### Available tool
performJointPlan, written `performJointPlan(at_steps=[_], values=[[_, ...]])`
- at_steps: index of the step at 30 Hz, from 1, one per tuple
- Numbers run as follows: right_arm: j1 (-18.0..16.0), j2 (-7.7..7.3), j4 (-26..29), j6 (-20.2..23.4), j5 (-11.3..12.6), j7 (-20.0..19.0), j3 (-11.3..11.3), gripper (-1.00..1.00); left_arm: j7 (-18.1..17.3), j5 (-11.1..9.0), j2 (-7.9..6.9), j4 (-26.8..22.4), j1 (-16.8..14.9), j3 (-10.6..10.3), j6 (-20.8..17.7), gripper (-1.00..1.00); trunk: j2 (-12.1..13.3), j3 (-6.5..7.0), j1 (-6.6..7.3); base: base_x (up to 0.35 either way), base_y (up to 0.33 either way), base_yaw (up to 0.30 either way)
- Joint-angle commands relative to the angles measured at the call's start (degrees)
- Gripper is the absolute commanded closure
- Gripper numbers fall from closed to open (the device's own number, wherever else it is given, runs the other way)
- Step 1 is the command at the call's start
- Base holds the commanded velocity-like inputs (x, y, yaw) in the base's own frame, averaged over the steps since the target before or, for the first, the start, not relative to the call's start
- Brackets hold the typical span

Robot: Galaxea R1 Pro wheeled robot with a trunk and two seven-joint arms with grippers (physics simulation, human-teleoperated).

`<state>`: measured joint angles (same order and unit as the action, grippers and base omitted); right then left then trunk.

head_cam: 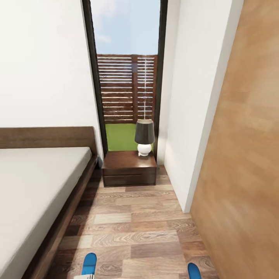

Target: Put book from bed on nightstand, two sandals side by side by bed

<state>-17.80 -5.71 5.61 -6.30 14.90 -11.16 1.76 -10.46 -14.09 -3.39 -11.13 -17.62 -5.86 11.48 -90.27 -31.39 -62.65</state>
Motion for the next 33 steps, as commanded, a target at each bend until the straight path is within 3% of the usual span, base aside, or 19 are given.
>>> performJointPlan(at_steps=[1, 19, 33], values=[[-0.05, -0.01, -0.08, -0.12, 0.41, -0.28, 0.17, 1.0, -0.09, -0.59, -0.04, 0.06, -0.05, -0.45, 0.21, 1.0, -0.02, -0.06, -0.03, 0.326, 0.0, 0.003], [-0.05, -0.01, -0.08, -0.14, 0.4, -0.28, 0.17, 1.0, -0.09, -0.59, -0.01, 0.06, -0.05, -0.47, 0.21, 1.0, -0.02, -0.06, -0.03, 0.326, 0.0, 0.002], [-0.05, -0.01, -0.08, -0.15, 0.4, -0.28, 0.17, 1.0, -0.09, -0.59, -0.03, 0.06, -0.05, -0.47, 0.21, 1.0, -0.02, -0.06, -0.03, 0.326, -0.037, 0.104]])
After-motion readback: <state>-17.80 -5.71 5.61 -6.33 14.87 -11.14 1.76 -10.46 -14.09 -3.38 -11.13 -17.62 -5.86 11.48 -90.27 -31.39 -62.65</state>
